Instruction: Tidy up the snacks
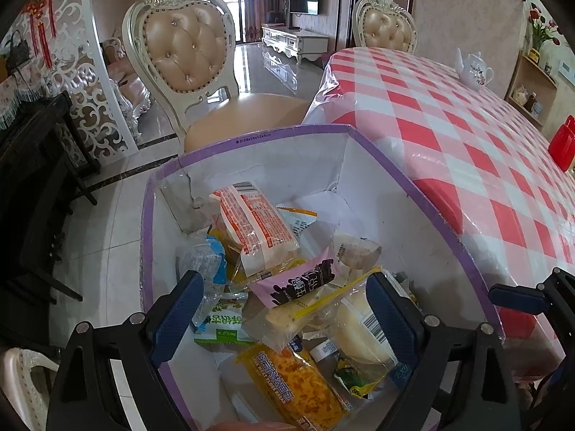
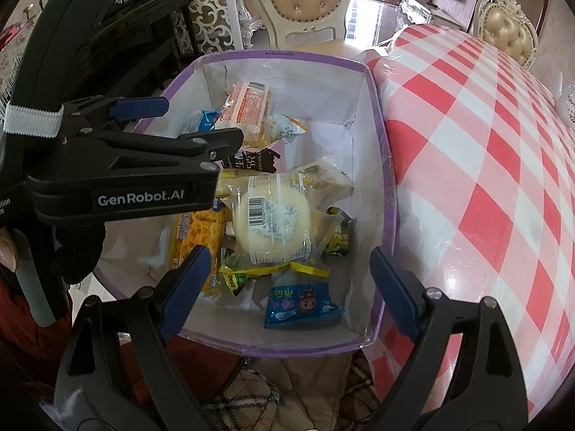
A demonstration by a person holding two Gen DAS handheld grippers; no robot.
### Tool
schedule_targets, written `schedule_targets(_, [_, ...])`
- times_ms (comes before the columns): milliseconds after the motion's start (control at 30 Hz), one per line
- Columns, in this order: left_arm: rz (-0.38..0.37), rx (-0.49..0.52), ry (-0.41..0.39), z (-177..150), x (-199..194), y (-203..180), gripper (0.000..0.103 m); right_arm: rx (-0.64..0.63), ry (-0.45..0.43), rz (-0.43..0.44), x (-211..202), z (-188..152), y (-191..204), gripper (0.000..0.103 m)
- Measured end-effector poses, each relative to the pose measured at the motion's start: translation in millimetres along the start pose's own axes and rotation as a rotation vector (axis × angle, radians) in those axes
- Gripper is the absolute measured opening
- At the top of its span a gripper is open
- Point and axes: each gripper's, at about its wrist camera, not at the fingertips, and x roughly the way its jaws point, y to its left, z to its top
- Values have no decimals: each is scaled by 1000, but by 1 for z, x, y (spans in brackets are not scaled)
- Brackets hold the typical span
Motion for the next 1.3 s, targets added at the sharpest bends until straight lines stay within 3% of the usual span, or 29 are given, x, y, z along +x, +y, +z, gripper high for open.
schedule_targets(1300, [-11,5,27,-2,5,1,93,-6,8,6,3,-4,1,91])
